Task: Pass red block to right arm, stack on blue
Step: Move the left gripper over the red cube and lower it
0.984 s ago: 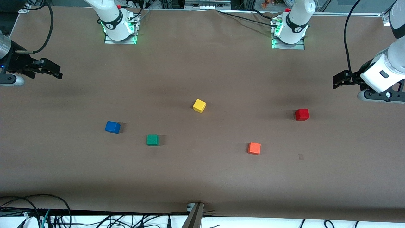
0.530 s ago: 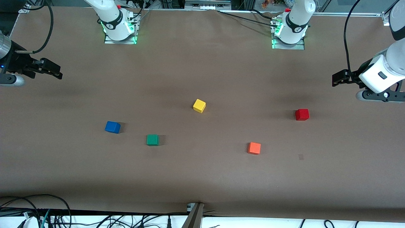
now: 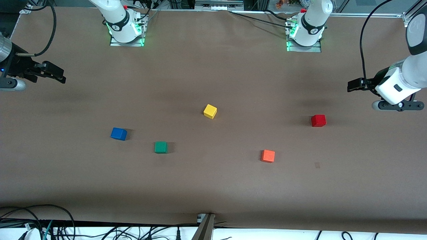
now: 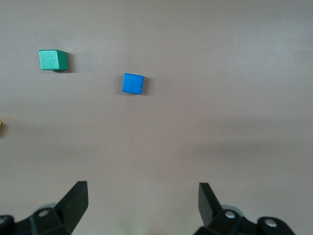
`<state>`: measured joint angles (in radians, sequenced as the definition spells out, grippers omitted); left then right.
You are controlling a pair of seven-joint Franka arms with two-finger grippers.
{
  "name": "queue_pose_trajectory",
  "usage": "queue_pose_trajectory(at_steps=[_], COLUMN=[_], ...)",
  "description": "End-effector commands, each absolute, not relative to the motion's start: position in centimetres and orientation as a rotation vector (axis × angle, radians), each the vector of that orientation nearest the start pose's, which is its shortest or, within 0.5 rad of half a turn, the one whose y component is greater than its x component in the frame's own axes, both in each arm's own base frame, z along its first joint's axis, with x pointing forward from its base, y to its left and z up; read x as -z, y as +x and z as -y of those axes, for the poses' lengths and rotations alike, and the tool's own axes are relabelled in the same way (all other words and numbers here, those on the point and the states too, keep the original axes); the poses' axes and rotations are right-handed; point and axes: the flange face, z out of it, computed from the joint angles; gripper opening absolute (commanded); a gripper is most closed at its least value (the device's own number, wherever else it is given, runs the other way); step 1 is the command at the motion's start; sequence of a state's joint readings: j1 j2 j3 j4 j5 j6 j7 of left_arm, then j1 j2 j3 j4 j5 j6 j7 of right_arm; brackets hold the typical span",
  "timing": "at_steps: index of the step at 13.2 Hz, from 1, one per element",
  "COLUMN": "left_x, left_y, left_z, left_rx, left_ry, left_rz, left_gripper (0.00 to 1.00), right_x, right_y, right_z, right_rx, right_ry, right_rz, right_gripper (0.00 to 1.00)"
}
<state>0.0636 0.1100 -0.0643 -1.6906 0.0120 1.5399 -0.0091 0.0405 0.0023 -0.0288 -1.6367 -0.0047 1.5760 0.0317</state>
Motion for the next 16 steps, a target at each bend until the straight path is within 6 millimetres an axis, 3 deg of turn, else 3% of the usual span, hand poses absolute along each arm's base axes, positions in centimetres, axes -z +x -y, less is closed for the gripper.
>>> queue_pose_trajectory(at_steps=[1,3,5,8,13,14,16], left_x=[-49.7,-49.7,-48.3,-44.1,-33.7,-32.3,-28.9], left_y=[56.4,56.4,56.4,56.1,55.9,56.0,54.3], left_z=[0.0,0.0,0.0,0.0,-0.2,-1.0,-1.3], left_rx=[-0.404,-0.404,-0.402,-0.363,-0.31,-0.322,-0.303], left_ry=[-3.138,-3.138,-3.138,-3.143,-3.152,-3.153,-3.155], left_rz=[0.039,0.039,0.04,0.044,0.056,0.079,0.089], left_gripper=[1.0,1.0,1.0,1.0,1.0,1.0,1.0], right_x=[-59.9,-59.9,-59.8,-59.9,-59.9,-59.9,-59.9], right_y=[55.1,55.1,55.1,55.0,54.9,54.9,54.9], right_z=[-0.8,-0.8,-0.8,-0.8,-1.1,-1.1,-1.1], right_rx=[-0.099,-0.099,-0.101,-0.101,-0.106,-0.106,-0.104], right_ry=[-3.148,-3.148,-3.148,-3.148,-3.148,-3.148,-3.148], right_rz=[-0.043,-0.043,-0.046,-0.046,-0.036,-0.036,-0.036], right_gripper=[1.0,1.0,1.0,1.0,1.0,1.0,1.0])
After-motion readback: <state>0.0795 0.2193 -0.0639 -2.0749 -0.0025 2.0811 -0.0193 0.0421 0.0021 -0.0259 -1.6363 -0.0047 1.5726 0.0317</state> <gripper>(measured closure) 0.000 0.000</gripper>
